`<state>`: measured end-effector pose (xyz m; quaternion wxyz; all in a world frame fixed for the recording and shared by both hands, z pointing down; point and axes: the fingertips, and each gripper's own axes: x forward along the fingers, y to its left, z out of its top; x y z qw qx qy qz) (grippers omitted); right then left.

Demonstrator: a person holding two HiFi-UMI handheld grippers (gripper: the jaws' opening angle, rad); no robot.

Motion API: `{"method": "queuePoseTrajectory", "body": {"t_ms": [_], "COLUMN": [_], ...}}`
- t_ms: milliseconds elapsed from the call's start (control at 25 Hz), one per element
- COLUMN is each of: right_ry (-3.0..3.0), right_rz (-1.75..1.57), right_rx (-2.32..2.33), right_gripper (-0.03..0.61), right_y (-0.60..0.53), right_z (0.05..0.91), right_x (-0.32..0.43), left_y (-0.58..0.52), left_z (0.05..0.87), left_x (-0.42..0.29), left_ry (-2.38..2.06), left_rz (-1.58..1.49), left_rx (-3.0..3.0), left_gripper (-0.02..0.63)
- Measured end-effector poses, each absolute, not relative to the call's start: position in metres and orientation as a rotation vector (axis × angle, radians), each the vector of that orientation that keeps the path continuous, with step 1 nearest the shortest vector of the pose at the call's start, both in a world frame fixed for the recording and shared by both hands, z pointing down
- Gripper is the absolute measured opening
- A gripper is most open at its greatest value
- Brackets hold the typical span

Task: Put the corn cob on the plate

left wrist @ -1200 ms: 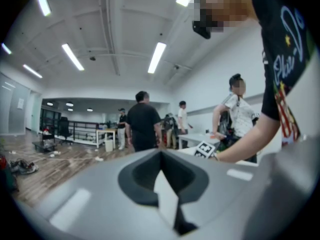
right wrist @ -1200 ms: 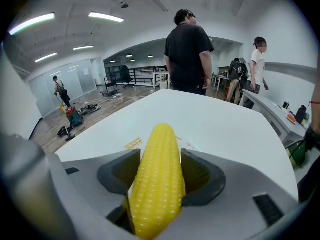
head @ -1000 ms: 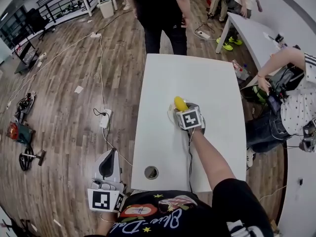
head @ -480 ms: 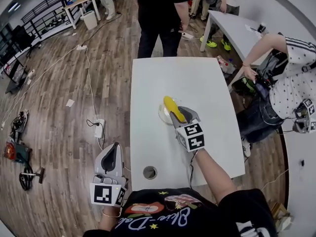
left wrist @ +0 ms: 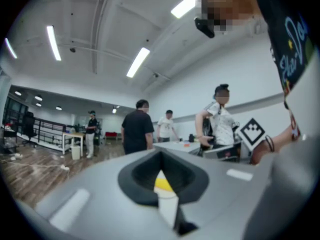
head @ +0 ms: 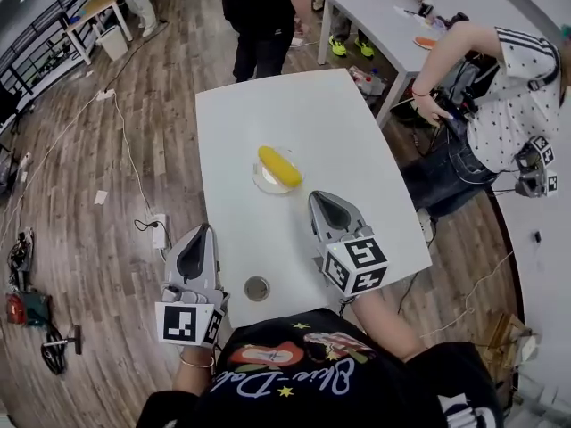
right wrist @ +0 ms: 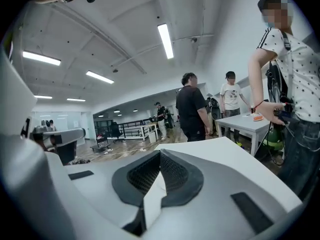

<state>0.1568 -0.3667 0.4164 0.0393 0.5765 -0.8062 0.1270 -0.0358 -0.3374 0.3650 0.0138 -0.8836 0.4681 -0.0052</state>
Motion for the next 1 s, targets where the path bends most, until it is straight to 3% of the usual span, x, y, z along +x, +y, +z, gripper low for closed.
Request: {"method": "queuePoseTrajectory", "body": {"t_ms": [1000], "right_ry": [-2.479], "right_rz": [0.289], "right_rx": [1.820], "right_gripper": [0.015], "right_y": [-0.319], "right_z": [0.393], "right_x": [0.183], "left_y": [-0.315], "left_z": [0.365], "left_x": [0.012], "left_ry": [1.326], "left_rz": [-0.024], "left_rx": [-2.815], "left_gripper": [-0.008]}}
